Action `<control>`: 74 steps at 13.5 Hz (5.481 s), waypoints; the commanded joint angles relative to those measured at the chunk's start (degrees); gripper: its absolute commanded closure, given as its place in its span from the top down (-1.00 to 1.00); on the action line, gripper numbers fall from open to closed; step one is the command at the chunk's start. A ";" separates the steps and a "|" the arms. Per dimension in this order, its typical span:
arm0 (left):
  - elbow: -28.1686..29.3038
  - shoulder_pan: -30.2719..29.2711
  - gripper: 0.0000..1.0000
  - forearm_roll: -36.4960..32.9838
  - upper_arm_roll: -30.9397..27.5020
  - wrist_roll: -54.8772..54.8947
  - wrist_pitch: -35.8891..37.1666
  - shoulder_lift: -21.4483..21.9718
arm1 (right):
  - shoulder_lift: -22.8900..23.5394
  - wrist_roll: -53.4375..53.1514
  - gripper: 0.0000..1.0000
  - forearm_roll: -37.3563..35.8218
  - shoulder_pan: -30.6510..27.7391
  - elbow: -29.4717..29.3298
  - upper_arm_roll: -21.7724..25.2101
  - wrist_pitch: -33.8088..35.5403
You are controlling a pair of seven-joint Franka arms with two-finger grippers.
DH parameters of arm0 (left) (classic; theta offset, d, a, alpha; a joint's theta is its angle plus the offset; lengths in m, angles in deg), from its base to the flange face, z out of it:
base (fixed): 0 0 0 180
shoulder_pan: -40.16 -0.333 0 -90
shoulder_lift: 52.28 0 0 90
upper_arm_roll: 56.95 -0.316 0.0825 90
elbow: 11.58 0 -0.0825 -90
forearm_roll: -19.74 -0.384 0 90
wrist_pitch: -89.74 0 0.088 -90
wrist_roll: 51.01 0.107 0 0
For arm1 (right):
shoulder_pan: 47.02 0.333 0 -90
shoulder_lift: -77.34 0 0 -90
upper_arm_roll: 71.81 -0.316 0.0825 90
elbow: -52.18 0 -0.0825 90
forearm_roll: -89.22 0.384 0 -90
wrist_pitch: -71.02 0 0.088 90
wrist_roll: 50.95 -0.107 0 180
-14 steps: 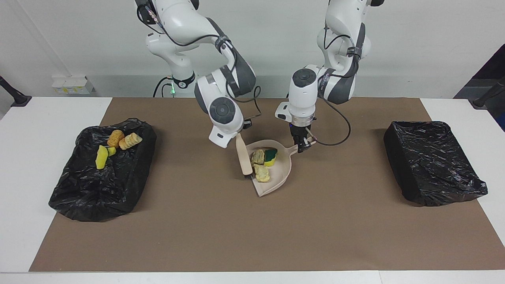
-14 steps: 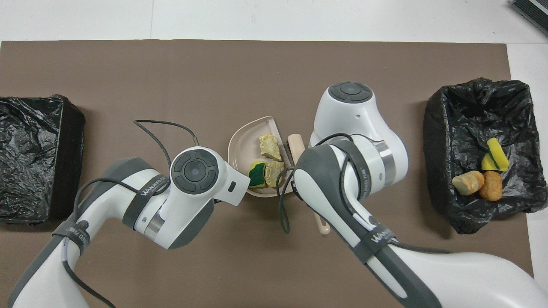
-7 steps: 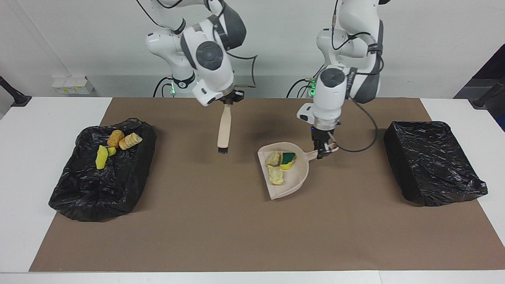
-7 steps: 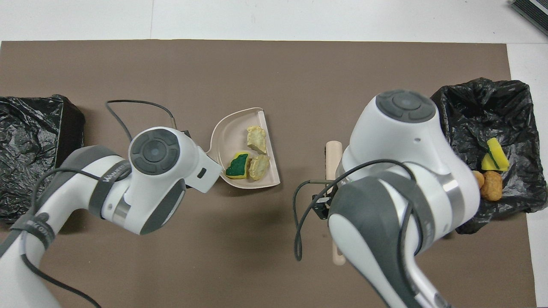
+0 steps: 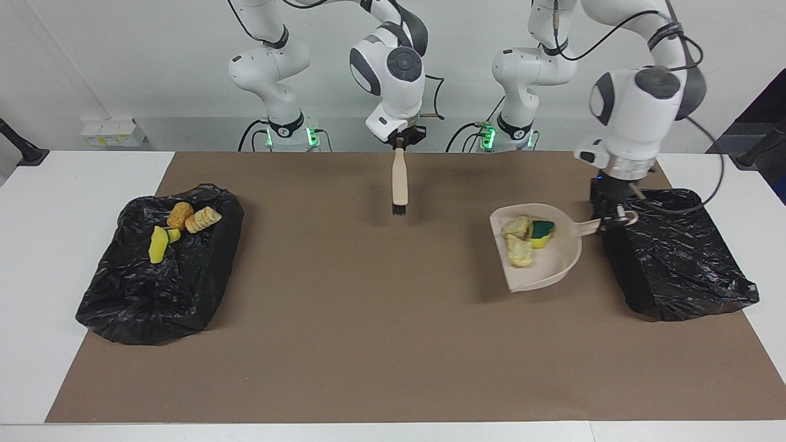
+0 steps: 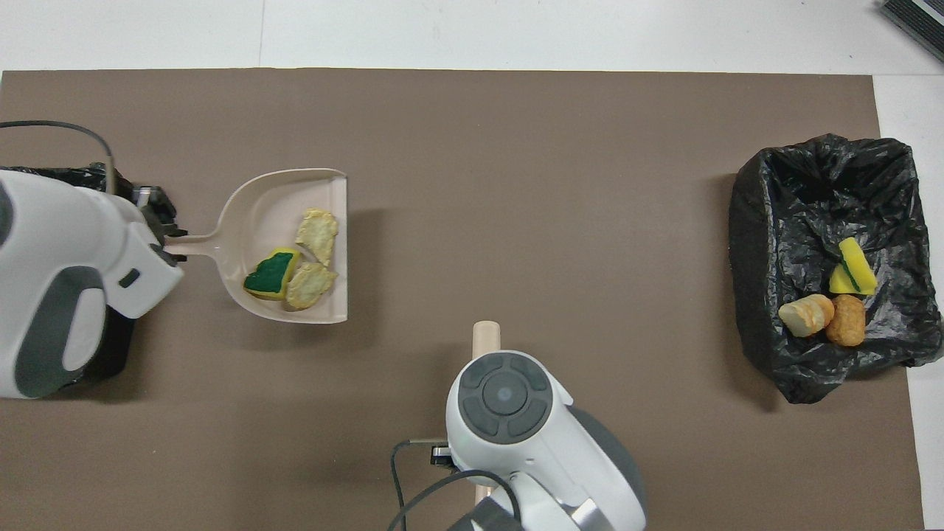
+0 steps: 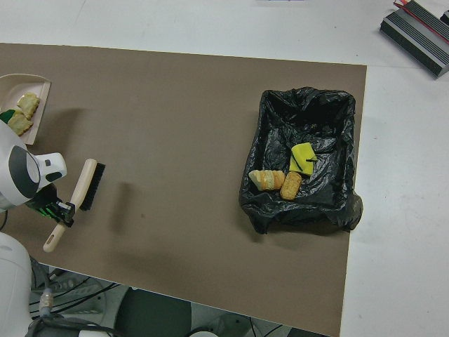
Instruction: Sweep and dump trash in bin
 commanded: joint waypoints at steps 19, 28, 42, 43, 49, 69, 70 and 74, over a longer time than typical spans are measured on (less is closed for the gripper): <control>-16.15 -26.11 -1.00 -27.30 -0.45 3.55 -4.14 -8.39 | -2.64 2.59 -0.58 1.19 3.67 14.84 0.32 -17.02; -14.74 -20.76 -1.00 -48.93 -0.36 -1.11 -4.76 -6.54 | -0.89 5.06 1.00 0.15 -0.36 9.49 0.50 -16.23; -10.18 -4.78 -1.00 -14.50 0.34 -15.55 12.29 -2.14 | -1.76 16.65 1.00 -10.85 -30.41 -13.97 1.03 -1.47; -9.13 -2.06 -1.00 -13.44 0.34 -23.62 12.47 -2.23 | -1.94 17.18 1.00 -10.85 -32.44 -15.56 1.03 -0.07; -7.89 12.81 -1.00 -1.41 0.34 -62.57 14.14 -3.11 | -3.26 18.93 1.00 -13.11 -39.22 -21.72 1.82 7.49; -29.50 41.03 -1.00 8.81 0.16 -122.66 4.03 -31.92 | -10.20 27.93 1.00 -15.42 -35.46 -23.75 12.63 19.46; -29.86 41.82 -1.00 8.54 0.08 -123.62 3.86 -33.07 | -10.55 26.43 1.00 -15.42 -34.14 -23.23 12.63 19.54; -29.77 42.00 -0.74 8.46 0.08 -124.60 4.55 -32.73 | -10.12 29.30 1.00 -15.59 -33.42 -23.74 12.71 18.58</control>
